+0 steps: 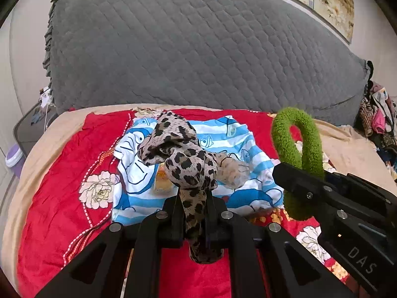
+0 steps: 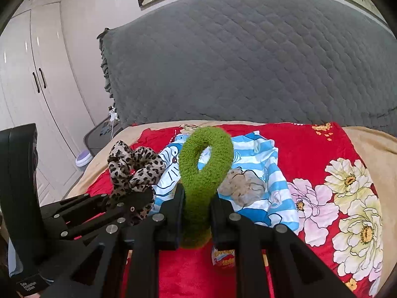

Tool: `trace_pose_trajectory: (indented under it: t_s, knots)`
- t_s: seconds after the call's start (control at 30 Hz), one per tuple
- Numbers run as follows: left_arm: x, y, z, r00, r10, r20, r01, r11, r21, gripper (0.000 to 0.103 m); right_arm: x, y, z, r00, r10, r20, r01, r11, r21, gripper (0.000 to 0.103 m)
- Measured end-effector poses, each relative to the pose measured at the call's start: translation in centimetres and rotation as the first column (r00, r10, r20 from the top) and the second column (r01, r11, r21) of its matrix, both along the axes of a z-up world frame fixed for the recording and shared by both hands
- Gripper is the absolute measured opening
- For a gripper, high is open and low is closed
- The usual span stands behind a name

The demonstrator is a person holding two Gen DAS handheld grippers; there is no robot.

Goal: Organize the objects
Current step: 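Lower the leopard scrunchie onto the striped shirt with the left tool while the right tool lowers the hair tie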

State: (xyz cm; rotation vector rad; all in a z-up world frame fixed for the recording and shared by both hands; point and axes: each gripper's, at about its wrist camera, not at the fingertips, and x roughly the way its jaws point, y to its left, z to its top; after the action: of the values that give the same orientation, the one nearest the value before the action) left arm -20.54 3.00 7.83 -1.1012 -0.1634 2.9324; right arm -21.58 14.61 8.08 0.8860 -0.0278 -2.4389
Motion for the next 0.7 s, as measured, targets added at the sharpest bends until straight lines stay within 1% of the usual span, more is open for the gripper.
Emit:
trace_pose_trajectory:
  t_s: [0.07, 0.17, 0.4, 0.7]
  knots:
    - [-0.6, 0.0, -0.4, 1.0, 0.004, -0.004, -0.004, 1.0, -0.011, 0.011, -0.4, -0.3, -0.4, 1.0, -0.003, -0.016, 0.003, 1.0, 0.028, 0.018]
    - [-1.6, -0.2, -1.2, 1.0, 0.009, 0.004, -0.008, 1.0, -0.013, 0.011, -1.3, -0.3, -1.2, 1.0, -0.001, 0.004, 0.001, 1.0, 0.011, 0.018]
    - [-3.5, -0.5, -2.7, 1.0, 0.012, 0.018, -0.012, 1.0, -0.021, 0.011, -2.8, -0.9, -2.9, 1.0, 0.008, 0.017, -0.008, 1.0, 0.019, 0.018]
    - [-5.7, -1.2, -4.5, 0.999, 0.022, 0.023, -0.021, 0.999, -0.043, 0.011, -4.3, -1.5, -3.9, 1.0, 0.025, -0.002, -0.025, 1.0, 0.012, 0.018]
